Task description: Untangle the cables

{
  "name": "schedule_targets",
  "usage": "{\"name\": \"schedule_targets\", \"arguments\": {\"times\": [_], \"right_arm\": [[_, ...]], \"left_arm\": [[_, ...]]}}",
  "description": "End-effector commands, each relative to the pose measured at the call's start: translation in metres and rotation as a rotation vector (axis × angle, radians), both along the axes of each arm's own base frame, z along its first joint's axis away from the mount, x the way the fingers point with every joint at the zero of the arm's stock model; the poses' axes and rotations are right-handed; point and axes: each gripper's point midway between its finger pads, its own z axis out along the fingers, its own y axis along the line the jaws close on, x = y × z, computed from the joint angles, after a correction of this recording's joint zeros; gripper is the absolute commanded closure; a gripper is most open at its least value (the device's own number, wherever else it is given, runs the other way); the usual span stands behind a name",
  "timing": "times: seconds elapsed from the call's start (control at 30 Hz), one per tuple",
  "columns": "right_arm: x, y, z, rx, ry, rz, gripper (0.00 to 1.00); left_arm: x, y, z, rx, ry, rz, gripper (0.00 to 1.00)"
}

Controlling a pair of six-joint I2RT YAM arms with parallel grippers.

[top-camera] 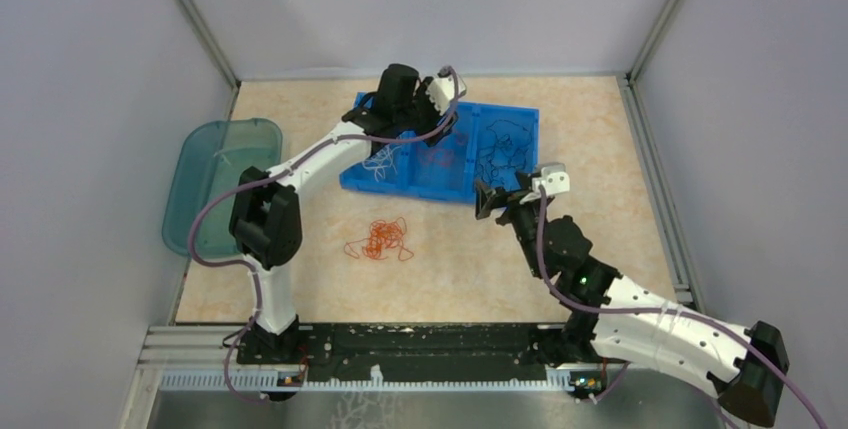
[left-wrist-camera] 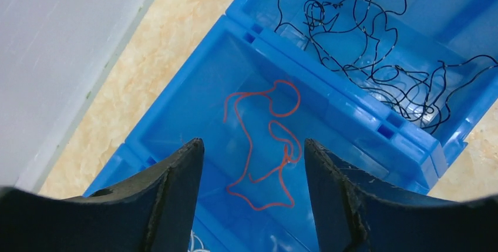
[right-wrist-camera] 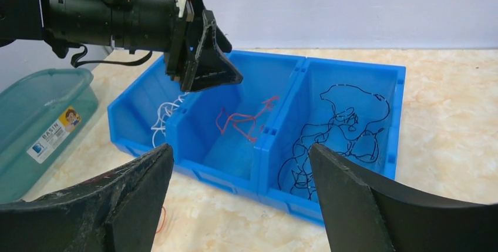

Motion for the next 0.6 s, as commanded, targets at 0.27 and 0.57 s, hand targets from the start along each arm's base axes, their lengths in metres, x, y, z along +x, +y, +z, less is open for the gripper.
{"name": "schedule_targets", "arguments": {"times": [0.27,0.57], "right_arm": [[0.009,0.035,0.012,-0.029,0.064,0.114,0.11],[-0.011,0.148,-0.049,-0.223,0.201,0.616,0.12]], "left_arm": [[-0.043,0.044,0.105,-0.171,0.113,-0.018,0.04],[-0.137,0.138,0.098,-0.068,0.119,-0.162,0.0]]}}
